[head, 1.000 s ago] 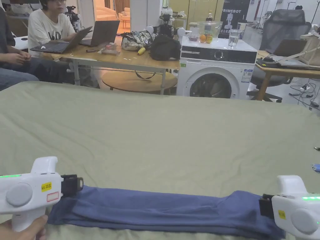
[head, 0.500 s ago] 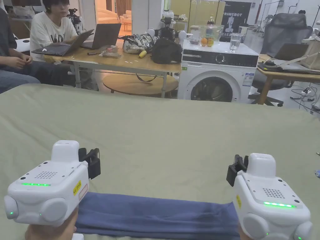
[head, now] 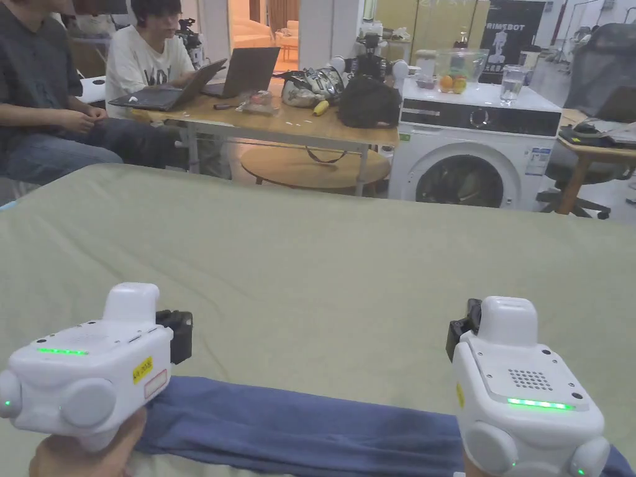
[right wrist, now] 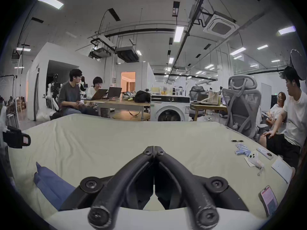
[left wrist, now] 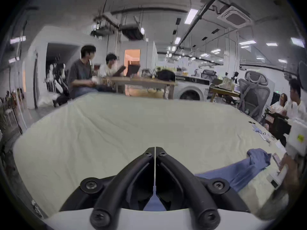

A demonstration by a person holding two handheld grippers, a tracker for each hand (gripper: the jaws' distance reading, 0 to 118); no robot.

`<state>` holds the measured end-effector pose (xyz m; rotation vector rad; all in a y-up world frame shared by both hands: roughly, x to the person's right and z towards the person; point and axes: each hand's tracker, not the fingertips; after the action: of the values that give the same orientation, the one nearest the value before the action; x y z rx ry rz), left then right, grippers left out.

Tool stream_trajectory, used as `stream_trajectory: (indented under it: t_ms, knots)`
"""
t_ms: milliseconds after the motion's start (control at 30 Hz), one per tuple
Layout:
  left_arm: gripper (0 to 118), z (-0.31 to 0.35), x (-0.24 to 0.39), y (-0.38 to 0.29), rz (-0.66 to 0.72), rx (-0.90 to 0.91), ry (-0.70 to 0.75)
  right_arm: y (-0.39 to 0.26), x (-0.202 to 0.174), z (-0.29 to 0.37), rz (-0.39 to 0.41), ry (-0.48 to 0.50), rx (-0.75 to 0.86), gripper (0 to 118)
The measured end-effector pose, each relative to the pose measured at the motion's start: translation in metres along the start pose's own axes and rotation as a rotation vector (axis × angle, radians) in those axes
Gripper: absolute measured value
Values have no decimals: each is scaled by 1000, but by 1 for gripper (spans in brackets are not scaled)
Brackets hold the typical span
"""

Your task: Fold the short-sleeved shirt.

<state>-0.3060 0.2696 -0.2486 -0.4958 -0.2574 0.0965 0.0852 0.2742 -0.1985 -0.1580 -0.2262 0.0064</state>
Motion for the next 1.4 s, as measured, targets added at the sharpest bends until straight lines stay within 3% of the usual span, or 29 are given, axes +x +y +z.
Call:
stream_trajectory:
  t_ms: [100,167,300,367,600,700,767,833,900,933,1000,1067,1167,1400]
  knots:
    - [0,-10,-35,-4,70,-151,-66,-4,-6,-3,26,15,-17,0]
    - [7,-19,-62,-9,142,-249,-108,-7,-9,-6,35,34,-37,0]
    - [58,-31,-106,-21,328,-375,-214,-12,-13,-8,55,47,-62,0]
    - [62,-39,-123,-25,333,-431,-215,-15,-14,-10,67,51,-77,0]
    - [62,-79,-157,-59,584,-604,-448,-26,-14,-17,70,57,-125,0]
    - [62,-91,-160,-69,687,-559,-637,-30,-14,-17,73,58,-136,0]
    - [62,-105,-162,-79,767,-579,-663,-31,-14,-18,74,61,-141,0]
    - [62,-108,-156,-82,756,-541,-698,-33,-14,-19,77,58,-146,0]
    - [57,-109,-148,-82,727,-530,-689,-34,-13,-20,78,58,-152,0]
    - [45,-110,-143,-81,694,-540,-642,-34,-12,-21,74,60,-156,0]
    - [8,-95,-123,-83,633,-558,-515,-35,-11,-22,76,60,-163,0]
    - [7,-87,-119,-84,690,-507,-561,-35,-9,-23,77,62,-165,0]
    - [5,-88,-128,-78,634,-455,-491,-32,-8,-22,80,62,-163,0]
    - [5,-54,-124,-53,585,-340,-491,-23,-9,-24,77,74,-141,0]
